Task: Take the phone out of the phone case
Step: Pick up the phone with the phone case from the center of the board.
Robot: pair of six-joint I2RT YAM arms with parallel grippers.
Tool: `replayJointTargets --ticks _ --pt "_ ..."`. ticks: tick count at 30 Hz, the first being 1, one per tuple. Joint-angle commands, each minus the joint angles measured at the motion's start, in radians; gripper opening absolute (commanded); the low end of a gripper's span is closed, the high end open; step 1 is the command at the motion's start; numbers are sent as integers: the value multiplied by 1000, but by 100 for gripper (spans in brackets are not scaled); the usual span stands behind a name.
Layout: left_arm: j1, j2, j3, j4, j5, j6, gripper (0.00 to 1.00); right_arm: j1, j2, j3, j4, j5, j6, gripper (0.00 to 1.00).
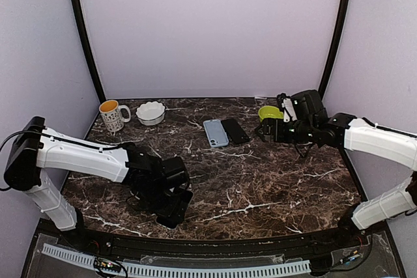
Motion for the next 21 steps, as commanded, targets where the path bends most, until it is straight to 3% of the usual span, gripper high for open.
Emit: replayJointTargets --ticks 1,13,21 --pt "-17 42 -8 47 20 -46 98 10 -13 -9 6 16 4 98" --pt "-42 156 58 -8 -66 -37 98 11 10 1 -10 11 -8 99" --pt "-51 217 67 -9 -93 -36 90 15 22 11 -17 11 -10 99"
